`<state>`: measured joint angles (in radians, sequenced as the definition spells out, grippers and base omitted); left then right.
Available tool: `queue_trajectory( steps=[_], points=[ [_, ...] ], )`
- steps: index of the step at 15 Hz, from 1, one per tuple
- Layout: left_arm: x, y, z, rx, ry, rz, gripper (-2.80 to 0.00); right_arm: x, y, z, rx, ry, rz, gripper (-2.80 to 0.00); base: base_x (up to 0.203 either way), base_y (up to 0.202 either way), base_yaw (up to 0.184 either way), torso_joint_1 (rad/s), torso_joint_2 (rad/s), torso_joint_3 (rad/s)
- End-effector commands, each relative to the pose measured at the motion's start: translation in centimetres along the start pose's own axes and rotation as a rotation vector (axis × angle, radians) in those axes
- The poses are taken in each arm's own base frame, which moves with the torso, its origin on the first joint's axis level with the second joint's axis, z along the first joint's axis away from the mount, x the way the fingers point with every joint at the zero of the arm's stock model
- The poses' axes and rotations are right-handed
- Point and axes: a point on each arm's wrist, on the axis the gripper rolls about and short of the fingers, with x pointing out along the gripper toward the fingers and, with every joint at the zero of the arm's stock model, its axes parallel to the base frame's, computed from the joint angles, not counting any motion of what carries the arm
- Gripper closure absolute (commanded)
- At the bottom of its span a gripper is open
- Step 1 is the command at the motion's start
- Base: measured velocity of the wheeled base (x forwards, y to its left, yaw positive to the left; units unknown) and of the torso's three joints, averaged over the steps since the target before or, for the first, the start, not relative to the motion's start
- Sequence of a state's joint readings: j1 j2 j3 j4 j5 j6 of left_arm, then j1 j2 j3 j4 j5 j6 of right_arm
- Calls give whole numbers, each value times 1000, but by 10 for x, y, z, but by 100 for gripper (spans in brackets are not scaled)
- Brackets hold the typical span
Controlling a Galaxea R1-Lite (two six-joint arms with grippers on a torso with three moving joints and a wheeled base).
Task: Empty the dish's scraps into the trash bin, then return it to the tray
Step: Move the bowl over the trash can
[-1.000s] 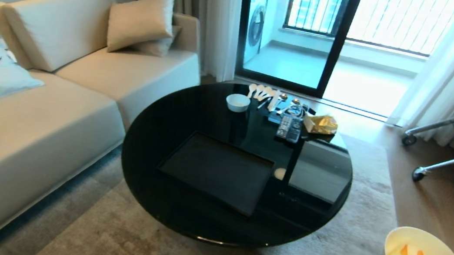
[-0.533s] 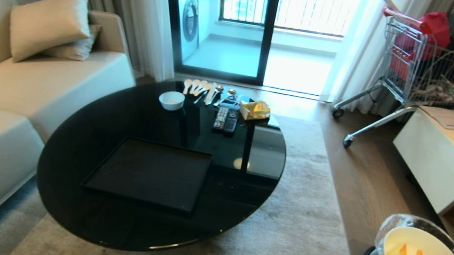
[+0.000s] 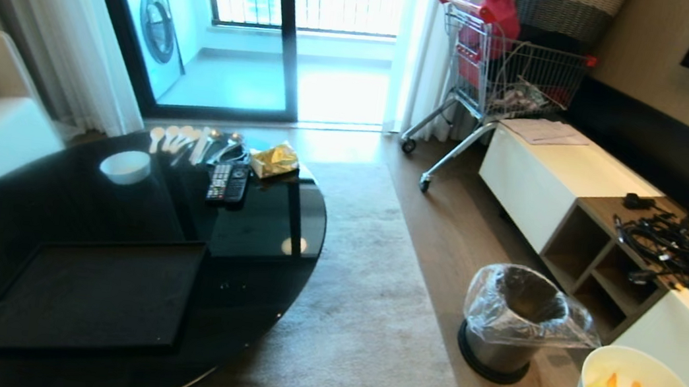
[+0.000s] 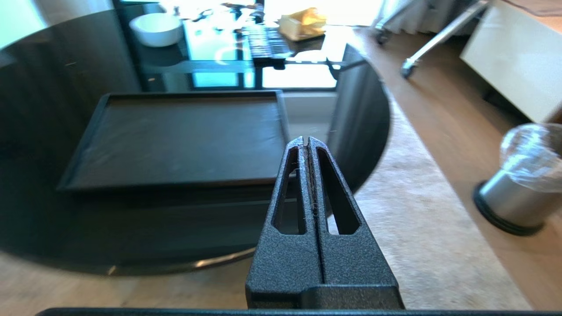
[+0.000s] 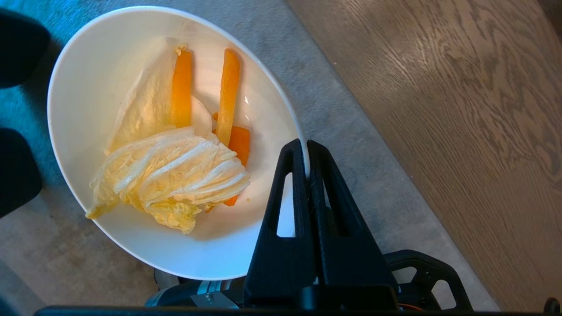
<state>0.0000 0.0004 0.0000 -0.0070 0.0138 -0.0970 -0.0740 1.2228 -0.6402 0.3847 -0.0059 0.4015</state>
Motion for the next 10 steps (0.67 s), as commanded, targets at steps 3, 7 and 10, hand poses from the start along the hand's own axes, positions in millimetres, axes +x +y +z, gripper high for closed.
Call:
queue_trajectory(
  steps=[3,7,10],
  points=[
    [0,0,0,-1,-1,0,0,2,0,1,2,8,-3,0,0,10,-168,5,2,3],
    [0,0,0,-1,-1,0,0,3,0,1,2,12,-6,0,0,10,-168,0,3,1],
    [0,0,0,-1,-1,0,0,3,0,0,2,15,-7,0,-2,10,-168,3,2,3]
  ],
)
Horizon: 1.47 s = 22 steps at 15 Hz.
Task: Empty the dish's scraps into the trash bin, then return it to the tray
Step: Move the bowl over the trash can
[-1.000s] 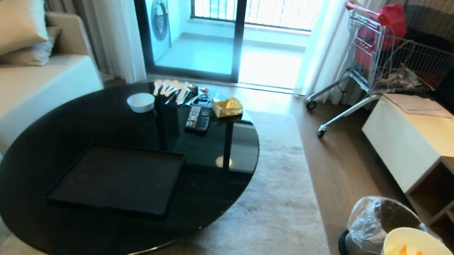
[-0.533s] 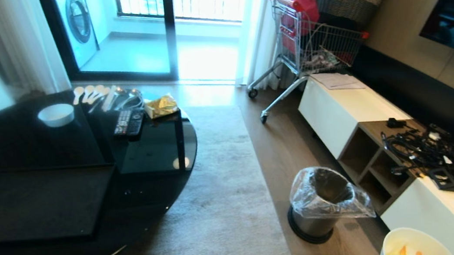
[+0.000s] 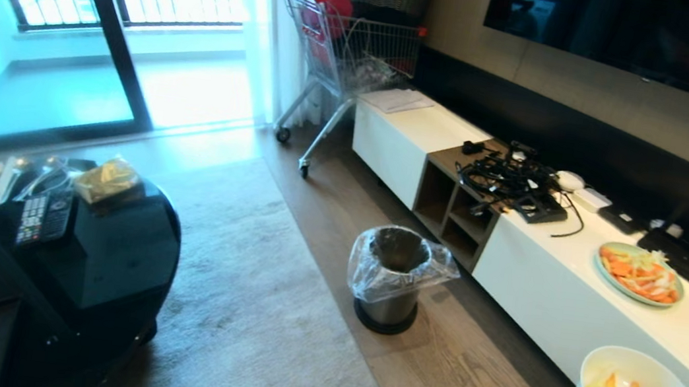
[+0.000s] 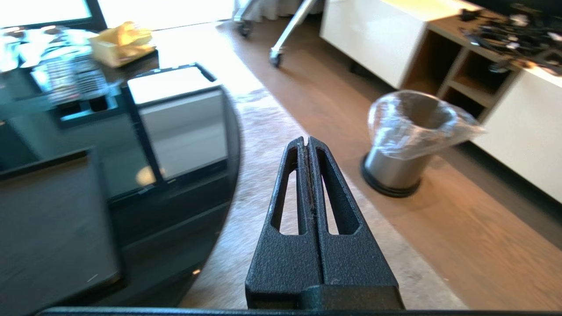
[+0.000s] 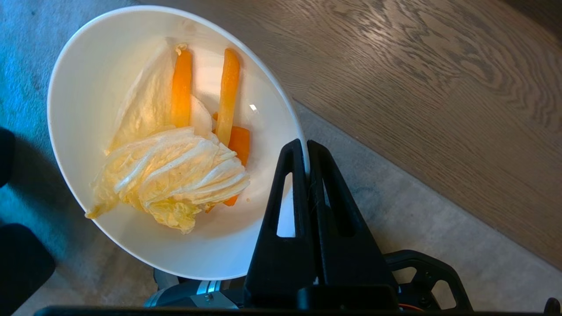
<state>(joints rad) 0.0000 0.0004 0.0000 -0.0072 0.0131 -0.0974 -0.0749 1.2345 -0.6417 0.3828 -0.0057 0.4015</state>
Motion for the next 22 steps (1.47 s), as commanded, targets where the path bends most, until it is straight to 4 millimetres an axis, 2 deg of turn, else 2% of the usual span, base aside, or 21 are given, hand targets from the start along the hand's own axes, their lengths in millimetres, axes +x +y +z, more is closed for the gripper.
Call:
queue_trajectory(
  steps=[1,6,22],
  points=[
    [0,0,0,-1,-1,1,0,1,-1,-2,1,11,-5,0,1,10,-170,2,7,2],
    [0,0,0,-1,-1,1,0,1,-1,-2,-5,6,-2,0,1,9,-140,1,1,3],
    [0,0,0,-1,-1,1,0,3,1,3,-50,-3,0,0,0,0,0,0,0,0]
  ],
)
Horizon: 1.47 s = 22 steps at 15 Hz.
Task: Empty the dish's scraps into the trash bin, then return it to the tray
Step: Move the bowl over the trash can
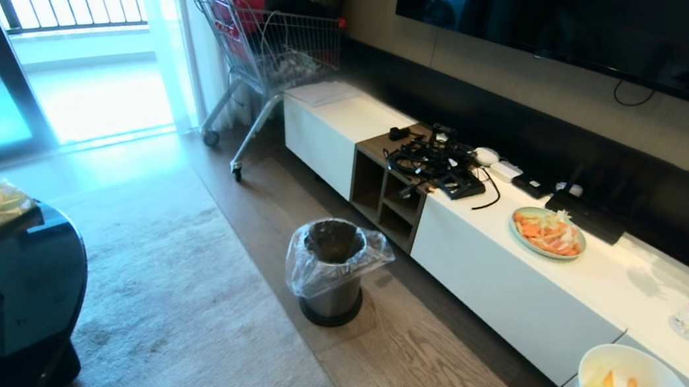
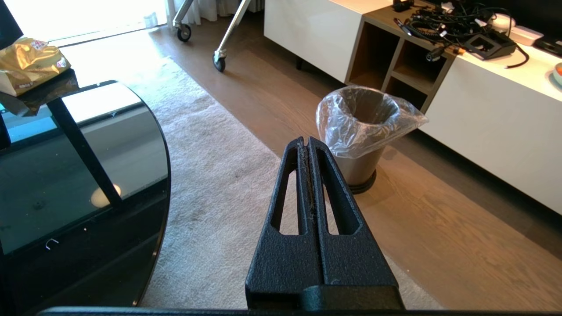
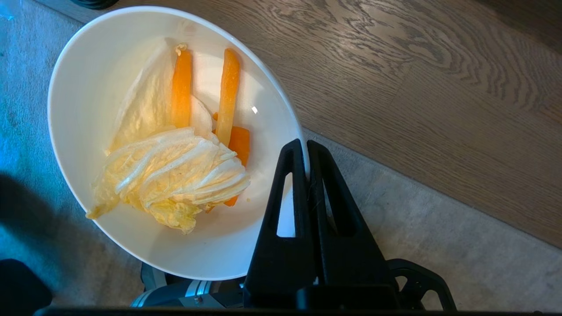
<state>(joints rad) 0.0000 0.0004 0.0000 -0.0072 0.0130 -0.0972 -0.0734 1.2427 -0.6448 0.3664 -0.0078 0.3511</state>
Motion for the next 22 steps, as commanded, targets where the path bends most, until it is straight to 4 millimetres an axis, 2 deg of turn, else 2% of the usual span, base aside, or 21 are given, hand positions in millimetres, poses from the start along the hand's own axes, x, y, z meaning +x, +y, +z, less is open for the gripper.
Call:
queue_trajectory(
  steps=[1,6,17,22],
  points=[
    [0,0,0,-1,-1,1,0,1,0,1,2,5,-3,0,0,0,0,0,0,0],
    [0,0,0,-1,-1,1,0,3,1,2,1,10,-5,0,13,0,0,0,1,1],
    [0,0,0,-1,-1,1,0,6,1,2,0,25,-11,0,180,0,1,4,2,4],
    [0,0,0,-1,-1,1,0,6,1,2,-15,24,-12,0,23,0,0,2,0,0]
  ],
)
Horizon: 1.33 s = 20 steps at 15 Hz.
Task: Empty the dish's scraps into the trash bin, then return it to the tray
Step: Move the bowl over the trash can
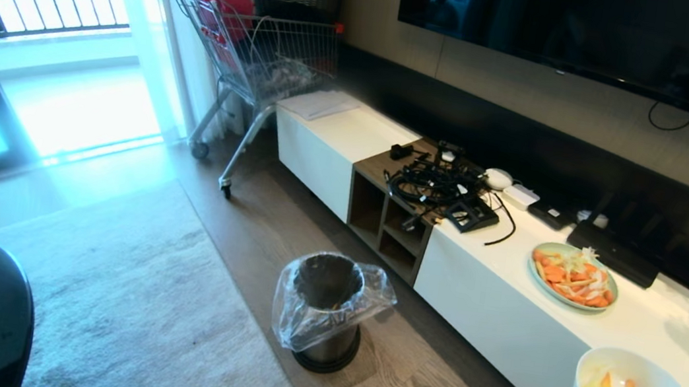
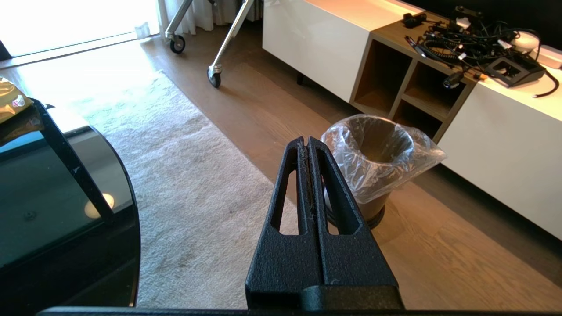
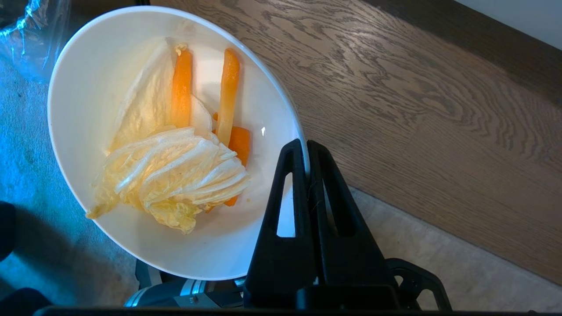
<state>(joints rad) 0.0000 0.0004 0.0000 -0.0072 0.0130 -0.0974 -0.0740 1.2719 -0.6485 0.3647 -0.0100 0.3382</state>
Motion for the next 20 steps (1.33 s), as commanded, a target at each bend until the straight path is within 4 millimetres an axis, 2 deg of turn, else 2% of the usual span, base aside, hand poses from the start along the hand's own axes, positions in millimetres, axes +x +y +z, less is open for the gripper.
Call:
queue_trajectory(
  steps=[1,7,13,16,20],
  points=[
    [0,0,0,1,-1,1,0,0,0,1,-7,-2,-1,0,0,0,0,0,0,0],
    [0,0,0,-1,-1,1,0,-2,2,5,-30,-27,8,0,0,0,0,0,0,-12],
    [0,0,0,-1,-1,1,0,-7,6,14,-99,-72,31,0,0,0,0,2,1,-169],
    [0,0,0,-1,-1,1,0,-12,14,25,-161,-141,67,0,0,0,0,2,1,-199],
    [0,0,0,-1,-1,1,0,-18,36,28,-247,-163,142,0,0,0,0,4,1,-195]
  ],
)
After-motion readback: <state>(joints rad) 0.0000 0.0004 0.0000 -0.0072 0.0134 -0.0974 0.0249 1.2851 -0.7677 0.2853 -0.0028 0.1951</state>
